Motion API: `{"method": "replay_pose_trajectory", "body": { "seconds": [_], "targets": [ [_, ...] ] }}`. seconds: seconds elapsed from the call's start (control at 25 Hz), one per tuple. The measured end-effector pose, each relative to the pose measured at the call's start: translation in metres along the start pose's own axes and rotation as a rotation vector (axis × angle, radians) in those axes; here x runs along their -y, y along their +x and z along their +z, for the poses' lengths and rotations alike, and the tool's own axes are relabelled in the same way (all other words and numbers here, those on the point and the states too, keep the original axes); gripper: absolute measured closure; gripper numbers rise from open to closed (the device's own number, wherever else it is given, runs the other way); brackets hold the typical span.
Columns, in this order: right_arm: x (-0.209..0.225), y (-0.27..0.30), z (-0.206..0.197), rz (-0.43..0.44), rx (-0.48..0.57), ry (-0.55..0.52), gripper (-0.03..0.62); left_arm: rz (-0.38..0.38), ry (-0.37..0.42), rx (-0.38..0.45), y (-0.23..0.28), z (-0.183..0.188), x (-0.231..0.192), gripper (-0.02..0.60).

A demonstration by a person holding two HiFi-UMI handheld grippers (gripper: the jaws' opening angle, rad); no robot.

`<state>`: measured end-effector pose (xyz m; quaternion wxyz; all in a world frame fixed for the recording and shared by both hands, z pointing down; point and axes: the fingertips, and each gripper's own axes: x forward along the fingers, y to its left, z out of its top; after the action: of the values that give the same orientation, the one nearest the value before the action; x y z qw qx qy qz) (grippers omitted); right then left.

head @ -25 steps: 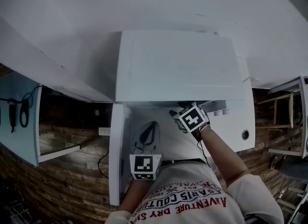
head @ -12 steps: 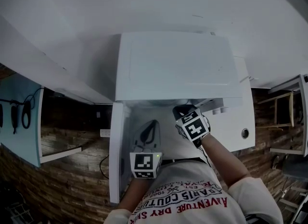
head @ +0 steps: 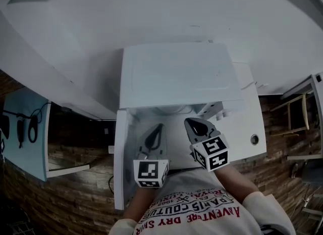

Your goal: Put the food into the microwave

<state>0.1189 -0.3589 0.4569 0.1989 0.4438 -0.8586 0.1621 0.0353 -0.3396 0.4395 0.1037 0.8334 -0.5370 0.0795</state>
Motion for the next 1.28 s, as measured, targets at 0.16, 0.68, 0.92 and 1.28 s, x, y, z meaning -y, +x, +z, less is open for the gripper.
{"method": "replay_pose_trajectory", "body": {
  "seconds": [0.16,0.68,0.92,1.28],
  "targets": [
    [0.002,-0.024,0.032,-0.060,0.150,-0.034,0.582,0.003,0.069,0.059,-0.009,0.026,0.001,0.575],
    [0.003,-0.029,0.046,-0.069,0.226,-0.042,0.582,0.040,0.070,0.093,-0.016,0.045,-0.009,0.575],
    [0.003,-0.025,0.044,-0.058,0.221,-0.025,0.582,0.036,0.078,0.084,-0.014,0.040,-0.009,0.575],
    [-0.004,-0.029,0.041,-0.046,0.216,-0.008,0.583,0.026,0.074,0.090,-0.016,0.039,-0.009,0.575]
  ]
}}
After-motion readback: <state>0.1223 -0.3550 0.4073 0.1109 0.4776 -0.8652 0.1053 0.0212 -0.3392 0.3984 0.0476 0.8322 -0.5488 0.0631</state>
